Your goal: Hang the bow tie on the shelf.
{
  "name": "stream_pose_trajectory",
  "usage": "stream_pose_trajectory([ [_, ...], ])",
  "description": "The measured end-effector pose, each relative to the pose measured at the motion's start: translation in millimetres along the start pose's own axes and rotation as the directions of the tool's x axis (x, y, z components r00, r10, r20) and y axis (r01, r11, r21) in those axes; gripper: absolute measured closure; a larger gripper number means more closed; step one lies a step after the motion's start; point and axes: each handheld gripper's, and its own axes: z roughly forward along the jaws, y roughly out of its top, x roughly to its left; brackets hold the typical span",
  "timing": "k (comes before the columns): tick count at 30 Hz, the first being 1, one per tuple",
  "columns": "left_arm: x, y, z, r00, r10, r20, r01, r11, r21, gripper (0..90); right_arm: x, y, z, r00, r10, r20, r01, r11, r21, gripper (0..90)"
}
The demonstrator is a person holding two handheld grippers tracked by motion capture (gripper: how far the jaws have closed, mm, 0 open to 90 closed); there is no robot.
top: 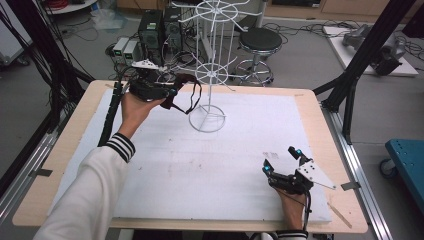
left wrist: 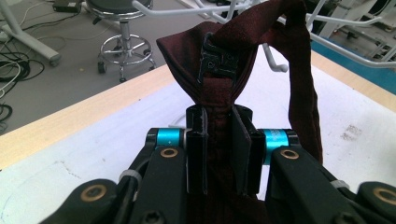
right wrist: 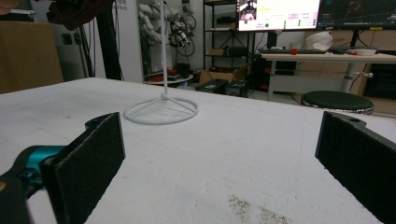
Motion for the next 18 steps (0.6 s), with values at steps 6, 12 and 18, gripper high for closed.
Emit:
stream_pose_trajectory([
  [6, -2.4, -2.5, 8.3, 1.0, 0.002, -0.008, -0.002, 0.9998, 0.022, 76.9, 0.0, 0.0, 0.0, 1.0, -0.001, 0.0, 0.001, 1.0, 0.0, 0.7],
  [12, -4.3, -3.4, 12.9, 0.9998, 0.003, -0.017, -0.003, 0.9995, 0.033, 76.8, 0.0, 0.0, 0.0, 1.0, -0.001, 0.0, 0.001, 1.0, 0.001, 0.7],
  [18, -6.4, -3.7, 14.4, 0.9994, -0.011, -0.033, 0.012, 0.9998, 0.015, 75.3, 0.1, 0.0, 0.0, 1.0, 0.0, 0.0, 0.0, 1.0, 0.001, 0.7],
])
